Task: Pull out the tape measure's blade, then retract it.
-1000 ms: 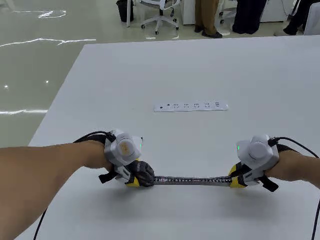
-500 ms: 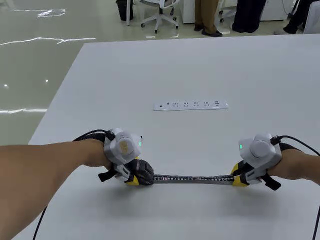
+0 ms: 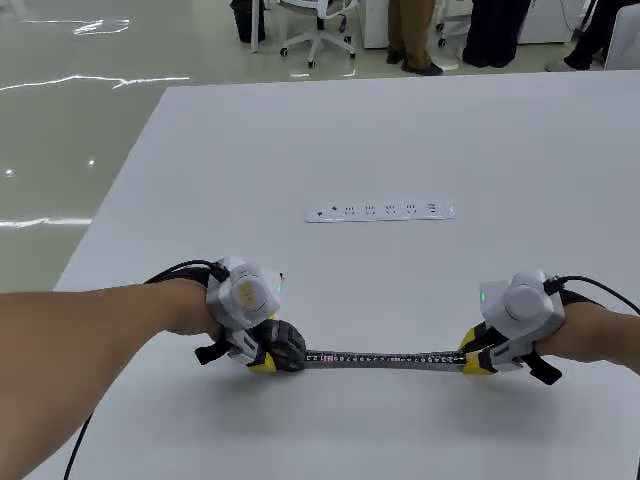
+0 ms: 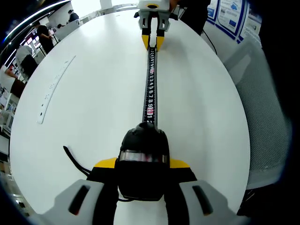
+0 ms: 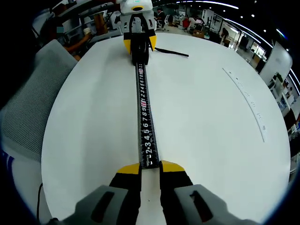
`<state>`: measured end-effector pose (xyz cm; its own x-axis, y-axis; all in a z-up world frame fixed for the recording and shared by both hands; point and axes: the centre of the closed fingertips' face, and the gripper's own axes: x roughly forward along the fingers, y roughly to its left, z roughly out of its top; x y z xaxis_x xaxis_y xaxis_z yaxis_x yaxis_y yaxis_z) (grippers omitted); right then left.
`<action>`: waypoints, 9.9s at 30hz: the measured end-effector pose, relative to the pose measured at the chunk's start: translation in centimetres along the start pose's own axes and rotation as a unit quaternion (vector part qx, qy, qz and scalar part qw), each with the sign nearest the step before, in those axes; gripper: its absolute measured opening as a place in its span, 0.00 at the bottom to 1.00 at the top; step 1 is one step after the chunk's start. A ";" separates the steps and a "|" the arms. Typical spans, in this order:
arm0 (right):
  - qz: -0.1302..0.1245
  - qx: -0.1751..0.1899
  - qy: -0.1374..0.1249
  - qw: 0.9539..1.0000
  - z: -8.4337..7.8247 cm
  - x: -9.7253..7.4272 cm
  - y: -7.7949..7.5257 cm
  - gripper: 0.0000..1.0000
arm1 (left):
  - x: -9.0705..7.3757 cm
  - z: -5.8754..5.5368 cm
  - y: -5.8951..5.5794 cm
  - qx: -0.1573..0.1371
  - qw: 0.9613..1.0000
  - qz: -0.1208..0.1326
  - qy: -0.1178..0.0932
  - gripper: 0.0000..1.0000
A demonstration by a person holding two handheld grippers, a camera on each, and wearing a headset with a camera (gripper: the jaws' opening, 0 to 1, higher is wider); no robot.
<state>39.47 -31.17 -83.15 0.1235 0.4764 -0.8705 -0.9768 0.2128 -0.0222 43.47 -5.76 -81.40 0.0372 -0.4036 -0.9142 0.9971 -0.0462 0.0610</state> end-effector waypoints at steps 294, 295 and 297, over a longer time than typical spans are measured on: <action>-0.225 0.209 -0.188 0.933 -1.4 -12.4 5.8 0.90 | -14.9 -3.9 -3.3 -0.271 0.903 0.208 -0.260 0.99; -0.223 0.208 -0.189 0.933 -1.3 -12.4 5.8 0.90 | -14.8 -3.8 -3.3 -0.272 0.903 0.208 -0.259 0.99; -0.219 0.205 -0.187 0.935 -1.2 -12.2 5.6 0.90 | -14.6 -3.8 -3.2 -0.272 0.903 0.207 -0.260 0.99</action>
<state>32.28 -36.74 -73.26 0.6237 0.5153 -0.5878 -0.6786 0.7302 -0.0798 40.03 3.76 -69.76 0.5196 -0.6638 -0.5380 0.7950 0.6063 0.0197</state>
